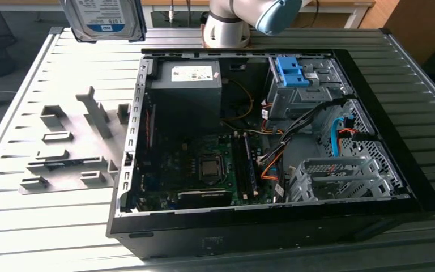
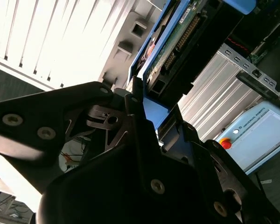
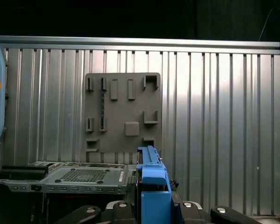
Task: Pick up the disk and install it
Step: 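Pick up the disk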
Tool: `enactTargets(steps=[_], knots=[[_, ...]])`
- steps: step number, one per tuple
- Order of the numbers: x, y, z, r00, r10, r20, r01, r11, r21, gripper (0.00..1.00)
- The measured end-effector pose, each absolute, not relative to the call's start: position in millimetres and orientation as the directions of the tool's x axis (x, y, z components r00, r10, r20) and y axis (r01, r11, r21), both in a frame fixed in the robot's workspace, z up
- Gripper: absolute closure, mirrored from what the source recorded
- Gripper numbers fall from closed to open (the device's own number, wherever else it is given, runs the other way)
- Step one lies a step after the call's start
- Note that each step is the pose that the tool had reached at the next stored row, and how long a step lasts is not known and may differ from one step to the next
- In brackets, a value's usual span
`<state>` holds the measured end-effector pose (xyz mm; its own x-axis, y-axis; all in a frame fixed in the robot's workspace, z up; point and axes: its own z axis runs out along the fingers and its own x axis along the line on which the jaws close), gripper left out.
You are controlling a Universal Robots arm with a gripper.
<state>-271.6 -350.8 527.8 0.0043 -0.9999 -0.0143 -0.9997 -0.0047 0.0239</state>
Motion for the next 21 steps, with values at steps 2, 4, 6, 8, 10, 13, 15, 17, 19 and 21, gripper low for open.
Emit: enactTargets(steps=[2,4,6,8,10,13,15,17,19,21], knots=[[-271.4,-350.8,527.8,0.004,-1.0,-0.014,-1.0,-0.005,0.024,0.64],[-271.3,-350.8,527.8,0.004,-1.0,-0.014,-1.0,-0.005,0.024,0.64],[-271.3,-350.8,527.8,0.004,-1.0,-0.014,-1.0,-0.005,0.024,0.64],[-271.3,-350.8,527.8,0.004,-1.0,-0.014,-1.0,-0.005,0.024,0.64],[-271.2,-350.8,527.8,0.004,-1.0,-0.014,-1.0,-0.005,0.024,0.64],[-271.2,-350.8,527.8,0.004,-1.0,-0.014,-1.0,-0.005,0.024,0.64],[-271.2,-350.8,527.8,0.004,-1.0,-0.014,-1.0,-0.005,0.024,0.64],[-271.1,-350.9,527.8,0.004,-1.0,-0.014,-1.0,-0.005,0.024,0.64],[-271.1,-351.8,527.8,0.005,-1.0,-0.014,-1.0,-0.005,0.024,0.64],[-271.2,-354.2,527.7,0.004,-1.0,-0.014,-1.0,-0.005,0.024,0.64]])
